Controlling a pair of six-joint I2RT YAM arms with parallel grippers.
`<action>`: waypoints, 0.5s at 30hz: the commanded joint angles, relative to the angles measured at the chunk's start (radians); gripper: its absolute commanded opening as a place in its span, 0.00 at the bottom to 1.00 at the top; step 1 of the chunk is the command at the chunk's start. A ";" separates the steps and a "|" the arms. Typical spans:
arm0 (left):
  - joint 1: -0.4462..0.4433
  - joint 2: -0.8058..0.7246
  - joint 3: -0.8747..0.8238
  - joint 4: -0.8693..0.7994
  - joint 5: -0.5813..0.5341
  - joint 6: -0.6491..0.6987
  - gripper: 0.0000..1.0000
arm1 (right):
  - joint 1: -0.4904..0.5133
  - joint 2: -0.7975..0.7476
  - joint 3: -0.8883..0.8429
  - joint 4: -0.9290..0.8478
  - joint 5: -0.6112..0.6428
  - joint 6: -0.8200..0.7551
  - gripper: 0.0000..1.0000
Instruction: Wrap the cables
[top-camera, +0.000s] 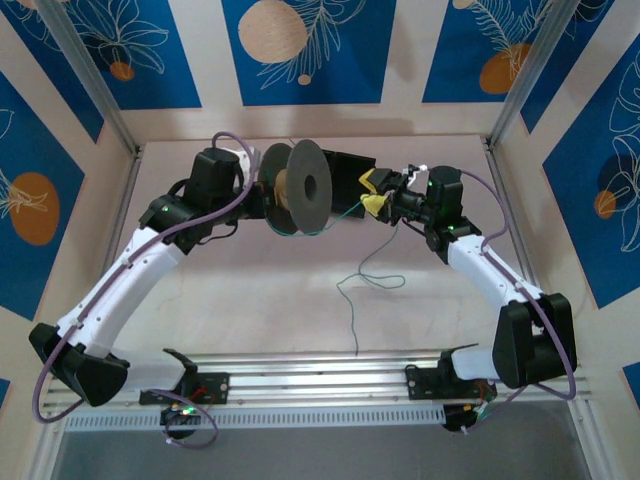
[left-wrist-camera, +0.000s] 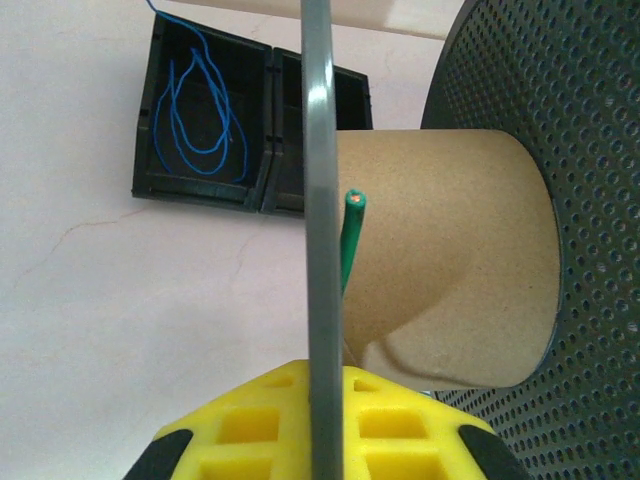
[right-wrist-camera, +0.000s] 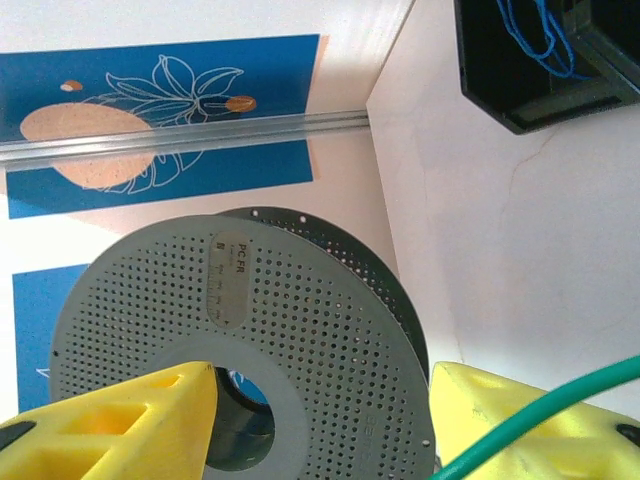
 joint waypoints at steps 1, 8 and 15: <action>0.021 -0.043 0.004 0.093 0.035 0.008 0.00 | -0.011 -0.046 -0.011 0.000 -0.014 0.003 0.59; 0.032 -0.045 -0.009 0.128 0.082 -0.009 0.00 | -0.022 0.007 0.033 0.011 -0.037 0.001 0.24; 0.081 -0.071 -0.018 0.207 0.211 -0.047 0.00 | -0.060 0.052 0.134 -0.163 0.013 -0.101 0.00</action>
